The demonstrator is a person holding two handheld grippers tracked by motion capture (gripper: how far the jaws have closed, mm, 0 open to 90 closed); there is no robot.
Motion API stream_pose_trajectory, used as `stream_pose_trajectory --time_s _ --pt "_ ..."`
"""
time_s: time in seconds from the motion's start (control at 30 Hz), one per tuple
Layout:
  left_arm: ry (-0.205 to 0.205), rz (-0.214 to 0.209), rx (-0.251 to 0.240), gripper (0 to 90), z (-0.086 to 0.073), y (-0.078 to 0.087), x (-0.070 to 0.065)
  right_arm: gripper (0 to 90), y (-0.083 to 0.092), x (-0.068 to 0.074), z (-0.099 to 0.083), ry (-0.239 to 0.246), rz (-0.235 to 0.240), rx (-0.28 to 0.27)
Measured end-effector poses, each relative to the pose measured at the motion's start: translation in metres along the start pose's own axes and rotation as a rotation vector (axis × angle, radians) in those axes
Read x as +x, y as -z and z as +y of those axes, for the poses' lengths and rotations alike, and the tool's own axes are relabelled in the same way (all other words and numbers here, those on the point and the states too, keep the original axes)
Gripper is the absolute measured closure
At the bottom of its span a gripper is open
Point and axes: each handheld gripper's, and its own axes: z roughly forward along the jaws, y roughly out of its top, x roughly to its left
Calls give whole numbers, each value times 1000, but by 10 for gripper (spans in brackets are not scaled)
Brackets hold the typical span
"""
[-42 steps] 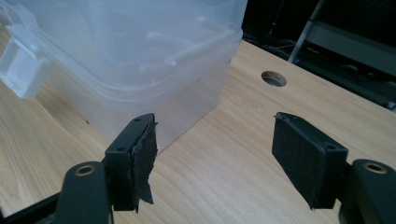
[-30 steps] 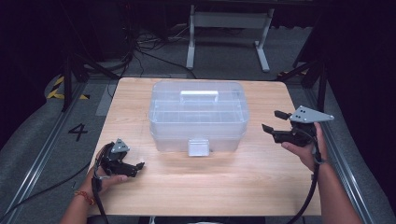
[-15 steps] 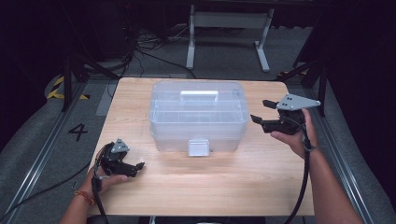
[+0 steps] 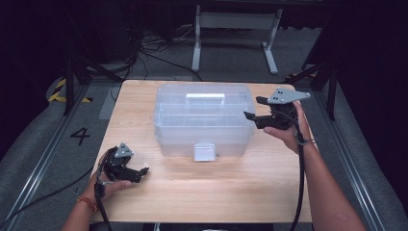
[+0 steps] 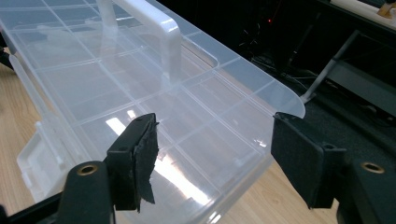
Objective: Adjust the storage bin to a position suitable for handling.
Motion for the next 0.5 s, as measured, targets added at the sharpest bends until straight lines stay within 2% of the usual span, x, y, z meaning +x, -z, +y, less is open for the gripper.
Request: stream_pose_trajectory --time_s 0.5 --pt "5 -2 2 6 0 0 0 338 -23 2 16 16 17 30"
